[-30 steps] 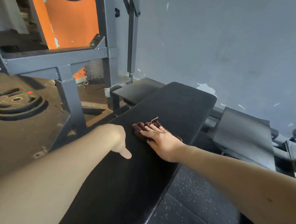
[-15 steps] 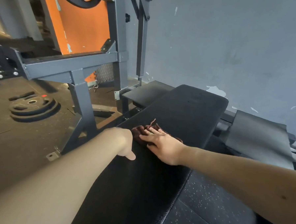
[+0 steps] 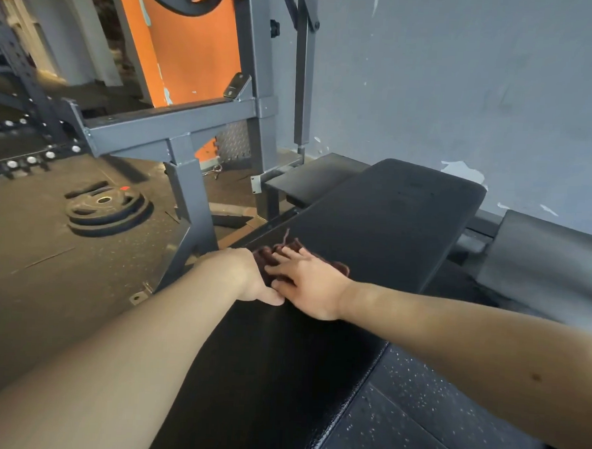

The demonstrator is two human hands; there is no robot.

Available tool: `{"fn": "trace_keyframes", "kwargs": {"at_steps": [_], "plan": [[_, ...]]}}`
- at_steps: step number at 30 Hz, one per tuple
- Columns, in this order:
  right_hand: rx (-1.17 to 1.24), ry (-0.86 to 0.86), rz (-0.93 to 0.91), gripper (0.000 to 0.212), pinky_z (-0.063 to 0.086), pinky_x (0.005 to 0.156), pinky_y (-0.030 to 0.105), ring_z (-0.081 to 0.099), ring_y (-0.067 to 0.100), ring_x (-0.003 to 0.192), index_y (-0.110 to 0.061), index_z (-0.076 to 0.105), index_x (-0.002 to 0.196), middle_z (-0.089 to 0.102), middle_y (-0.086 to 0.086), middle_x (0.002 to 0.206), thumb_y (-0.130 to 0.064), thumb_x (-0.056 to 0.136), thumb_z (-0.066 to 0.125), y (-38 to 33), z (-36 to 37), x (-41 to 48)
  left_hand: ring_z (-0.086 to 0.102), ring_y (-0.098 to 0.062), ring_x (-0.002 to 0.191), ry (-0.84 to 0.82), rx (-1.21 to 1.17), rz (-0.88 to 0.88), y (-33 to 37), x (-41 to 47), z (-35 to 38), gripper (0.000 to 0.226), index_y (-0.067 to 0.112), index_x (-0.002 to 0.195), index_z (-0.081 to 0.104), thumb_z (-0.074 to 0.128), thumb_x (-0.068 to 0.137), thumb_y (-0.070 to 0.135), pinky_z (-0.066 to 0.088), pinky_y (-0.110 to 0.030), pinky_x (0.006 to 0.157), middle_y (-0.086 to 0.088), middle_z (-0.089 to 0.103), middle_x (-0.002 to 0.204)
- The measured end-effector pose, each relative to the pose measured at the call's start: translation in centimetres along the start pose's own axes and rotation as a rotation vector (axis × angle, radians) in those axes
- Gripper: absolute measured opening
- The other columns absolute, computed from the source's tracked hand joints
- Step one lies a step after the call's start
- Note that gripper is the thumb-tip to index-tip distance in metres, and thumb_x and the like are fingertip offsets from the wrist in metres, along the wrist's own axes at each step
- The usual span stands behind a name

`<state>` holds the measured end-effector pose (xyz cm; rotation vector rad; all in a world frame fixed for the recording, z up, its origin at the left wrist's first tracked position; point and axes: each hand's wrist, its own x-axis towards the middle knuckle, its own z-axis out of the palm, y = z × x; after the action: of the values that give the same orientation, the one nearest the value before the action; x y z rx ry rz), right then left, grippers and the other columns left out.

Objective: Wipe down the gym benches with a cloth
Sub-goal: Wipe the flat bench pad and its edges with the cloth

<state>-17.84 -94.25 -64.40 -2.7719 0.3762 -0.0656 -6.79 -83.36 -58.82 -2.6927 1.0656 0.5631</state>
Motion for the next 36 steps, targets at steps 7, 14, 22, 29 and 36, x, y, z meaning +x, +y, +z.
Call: {"fn": "trace_keyframes", "kwargs": {"at_steps": [7,14,22,29,36], "plan": [[-0.012,0.026,0.24,0.042,0.005,0.126,0.042,0.016,0.028,0.155,-0.029,0.047,0.15,0.026,0.002,0.166,-0.029,0.108,0.042,5.6,-3.4,2.7,0.064,-0.027,0.108,-0.016,-0.044,0.006,-0.6,0.0,0.8,0.09,0.015,0.136,0.058,0.061,0.076,0.083,0.056,-0.042,0.096,-0.007,0.063,0.127],[0.006,0.025,0.014,0.046,0.007,0.128,0.046,0.015,0.026,0.156,-0.029,0.05,0.149,0.028,0.004,0.166,-0.02,0.104,0.047,0.7,0.0,2.5,0.063,-0.027,0.109,-0.021,-0.007,0.026,-0.5,0.0,0.7,0.088,0.016,0.135,0.058,0.06,0.078,0.082,0.054,-0.043,0.097,-0.006,0.063,0.123],[-0.058,-0.026,0.09,0.047,0.005,0.127,0.049,0.013,0.029,0.156,-0.036,0.045,0.15,0.026,0.0,0.166,-0.021,0.105,0.045,4.0,-2.1,4.7,0.064,-0.025,0.104,-0.036,-0.012,0.015,-0.4,-0.1,0.7,0.083,0.013,0.131,0.061,0.057,0.081,0.08,0.056,-0.039,0.094,-0.006,0.064,0.117],[0.022,0.005,0.063,0.042,0.022,0.123,0.04,0.035,0.025,0.148,-0.027,0.051,0.147,0.043,0.004,0.157,-0.019,0.106,0.048,1.4,-1.2,5.0,0.065,-0.024,0.101,-0.041,-0.01,-0.003,-0.3,0.2,0.6,0.081,0.014,0.127,0.061,0.059,0.08,0.08,0.056,-0.039,0.094,-0.006,0.065,0.113],[0.446,0.221,0.196,0.033,0.048,0.088,0.032,0.062,0.017,0.105,-0.018,0.056,0.128,0.065,0.0,0.115,-0.042,0.105,0.049,1.0,-7.5,3.5,0.065,-0.025,0.106,-0.04,-0.033,-0.015,-0.3,-0.3,0.4,0.087,0.015,0.132,0.058,0.061,0.077,0.082,0.055,-0.04,0.096,-0.005,0.063,0.121]]}}
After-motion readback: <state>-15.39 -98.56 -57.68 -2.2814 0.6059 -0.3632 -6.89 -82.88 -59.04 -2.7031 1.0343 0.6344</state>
